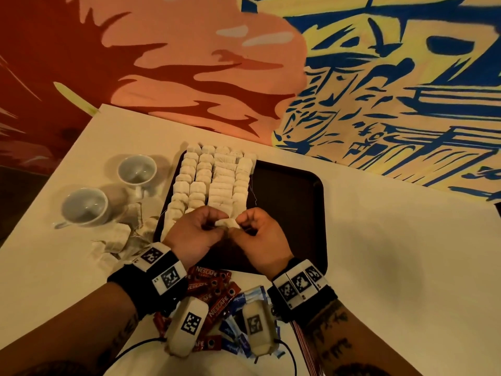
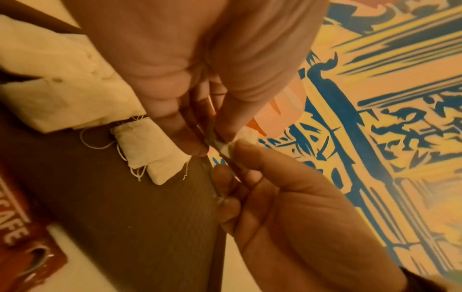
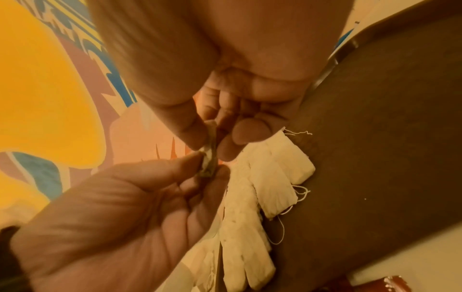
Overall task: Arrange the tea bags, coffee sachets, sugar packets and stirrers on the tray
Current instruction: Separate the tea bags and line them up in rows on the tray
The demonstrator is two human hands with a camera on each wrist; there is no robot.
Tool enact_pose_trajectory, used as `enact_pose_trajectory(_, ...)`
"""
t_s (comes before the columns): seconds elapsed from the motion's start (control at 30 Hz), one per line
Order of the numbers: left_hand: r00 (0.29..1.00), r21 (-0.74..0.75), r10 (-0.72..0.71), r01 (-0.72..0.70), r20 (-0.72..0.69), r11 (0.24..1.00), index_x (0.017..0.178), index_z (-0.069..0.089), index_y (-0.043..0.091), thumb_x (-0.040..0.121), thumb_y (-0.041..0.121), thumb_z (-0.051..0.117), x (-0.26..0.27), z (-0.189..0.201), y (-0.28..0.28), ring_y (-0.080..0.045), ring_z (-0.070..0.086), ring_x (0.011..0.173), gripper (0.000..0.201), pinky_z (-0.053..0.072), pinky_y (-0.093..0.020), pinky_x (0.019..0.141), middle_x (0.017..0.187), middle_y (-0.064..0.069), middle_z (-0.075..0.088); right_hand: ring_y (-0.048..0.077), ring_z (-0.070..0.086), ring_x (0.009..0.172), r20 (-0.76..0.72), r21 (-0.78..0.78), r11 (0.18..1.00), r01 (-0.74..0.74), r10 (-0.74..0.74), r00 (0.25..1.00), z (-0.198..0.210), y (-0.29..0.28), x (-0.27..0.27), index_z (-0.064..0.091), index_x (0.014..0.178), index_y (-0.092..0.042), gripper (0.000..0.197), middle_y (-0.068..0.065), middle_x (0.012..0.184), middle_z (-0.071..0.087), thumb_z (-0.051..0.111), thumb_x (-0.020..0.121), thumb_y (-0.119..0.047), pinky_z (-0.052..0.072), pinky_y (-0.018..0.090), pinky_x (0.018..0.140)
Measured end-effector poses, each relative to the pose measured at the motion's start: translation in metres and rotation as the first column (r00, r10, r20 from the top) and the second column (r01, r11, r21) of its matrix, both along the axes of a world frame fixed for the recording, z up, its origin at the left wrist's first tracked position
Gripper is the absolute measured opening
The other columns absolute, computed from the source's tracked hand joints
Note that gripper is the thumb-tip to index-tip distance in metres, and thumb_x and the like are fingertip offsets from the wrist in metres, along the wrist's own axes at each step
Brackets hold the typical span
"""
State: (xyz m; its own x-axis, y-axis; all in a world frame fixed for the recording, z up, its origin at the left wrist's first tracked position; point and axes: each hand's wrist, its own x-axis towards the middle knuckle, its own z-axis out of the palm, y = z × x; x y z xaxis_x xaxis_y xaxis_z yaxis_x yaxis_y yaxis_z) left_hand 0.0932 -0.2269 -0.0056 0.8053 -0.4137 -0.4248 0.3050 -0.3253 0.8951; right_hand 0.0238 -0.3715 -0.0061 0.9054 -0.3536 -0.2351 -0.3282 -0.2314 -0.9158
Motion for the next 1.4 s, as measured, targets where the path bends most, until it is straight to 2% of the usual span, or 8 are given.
enact_pose_trajectory(0.17, 0.999, 0.038, -0.052, 0.052, 0.009, 0.998, 0.092, 0.069, 0.015, 0.08, 0.02, 0.081, -0.009, -0.003, 0.01, -0.029, 0.071, 0.081, 0.017, 0.06, -0.043, 0.078, 0.084, -0.003, 0.074, 0.01, 0.07, 0.088, -0.056, 0.09, 0.996, -0.005, 0.01, 0.998, -0.007, -0.003, -0.01, 0.065, 0.104, -0.035, 0.023, -0.003, 0.097, 0.073, 0.075, 0.088, -0.022, 0.059, 0.036, 0.081)
enact_pose_trajectory(0.27, 0.996, 0.081, -0.087, 0.089, -0.022, 0.993, 0.091, 0.071, 0.018, 0.079, 0.019, 0.081, -0.012, -0.007, 0.015, -0.025, 0.071, 0.081, 0.016, 0.06, -0.042, 0.078, 0.082, 0.002, 0.075, 0.004, 0.069, 0.083, -0.07, 0.015, 0.999, -0.035, 0.036, 0.997, -0.007, -0.005, -0.014, 0.072, 0.097, -0.024, 0.009, -0.005, 0.09, 0.075, 0.072, 0.09, -0.018, 0.056, 0.023, 0.076)
enact_pose_trajectory(0.37, 0.999, 0.12, -0.041, 0.044, -0.027, 0.992, 0.098, 0.069, 0.029, 0.084, 0.015, 0.076, -0.012, -0.014, 0.023, -0.02, 0.071, 0.082, 0.021, 0.059, -0.041, 0.081, 0.092, 0.004, 0.074, 0.0, 0.066, 0.078, -0.122, -0.127, 0.989, -0.078, 0.063, 0.991, -0.008, -0.013, -0.012, 0.07, 0.086, -0.032, 0.004, -0.01, 0.085, 0.073, 0.072, 0.088, -0.029, 0.05, 0.013, 0.068)
enact_pose_trajectory(0.67, 0.982, 0.103, 0.123, -0.109, -0.146, 0.989, 0.107, 0.064, 0.013, 0.093, 0.007, 0.062, -0.003, -0.015, 0.047, -0.02, 0.062, 0.074, 0.016, 0.048, -0.03, 0.063, 0.098, -0.019, 0.071, 0.014, 0.065, 0.093, -0.57, -0.377, 0.73, -0.569, 0.301, 0.764, -0.035, -0.035, 0.033, 0.068, 0.095, -0.032, 0.004, -0.004, 0.103, 0.068, 0.064, 0.093, -0.032, 0.055, 0.03, 0.082)
enact_pose_trajectory(0.93, 0.976, 0.142, 0.185, -0.168, -0.119, 0.976, 0.094, 0.071, 0.019, 0.09, 0.013, 0.067, -0.004, -0.024, 0.07, -0.019, 0.064, 0.07, 0.008, 0.053, -0.039, 0.074, 0.082, -0.002, 0.075, 0.014, 0.058, 0.084, -0.57, -0.458, 0.74, -0.493, 0.182, 0.801, -0.053, -0.038, 0.076, 0.061, 0.087, -0.03, 0.011, 0.0, 0.105, 0.067, 0.073, 0.086, -0.033, 0.043, 0.024, 0.07)
enact_pose_trajectory(1.2, 0.957, 0.162, 0.271, -0.252, -0.104, 0.954, 0.097, 0.069, 0.016, 0.094, 0.009, 0.06, -0.004, -0.024, 0.104, -0.015, 0.058, 0.065, 0.012, 0.045, -0.026, 0.057, 0.085, -0.005, 0.073, 0.013, 0.058, 0.08, -0.584, -0.448, 0.752, -0.484, 0.164, 0.795, -0.055, -0.039, 0.081, 0.06, 0.088, -0.03, 0.013, 0.001, 0.105, 0.067, 0.073, 0.085, -0.032, 0.04, 0.022, 0.057)
enact_pose_trajectory(1.33, 0.936, 0.206, 0.343, -0.321, -0.083, 0.925, 0.096, 0.071, 0.016, 0.093, 0.009, 0.062, -0.004, -0.027, 0.133, -0.02, 0.055, 0.066, 0.012, 0.043, -0.028, 0.058, 0.086, -0.008, 0.072, 0.019, 0.059, 0.1, -0.549, -0.466, 0.777, -0.424, 0.123, 0.827, -0.05, -0.035, 0.073, 0.06, 0.108, -0.024, 0.031, 0.003, 0.116, 0.06, 0.076, 0.083, -0.03, 0.05, 0.029, 0.081)
enact_pose_trajectory(1.4, 0.926, 0.231, 0.377, -0.359, -0.038, 0.905, 0.095, 0.071, 0.016, 0.092, 0.008, 0.062, -0.004, -0.027, 0.151, -0.022, 0.055, 0.066, 0.012, 0.044, -0.03, 0.058, 0.086, -0.01, 0.071, 0.019, 0.056, 0.099, -0.509, -0.467, 0.805, -0.365, 0.092, 0.856, -0.046, -0.03, 0.064, 0.055, 0.114, -0.021, 0.038, 0.004, 0.122, 0.053, 0.076, 0.084, -0.029, 0.046, 0.029, 0.081)
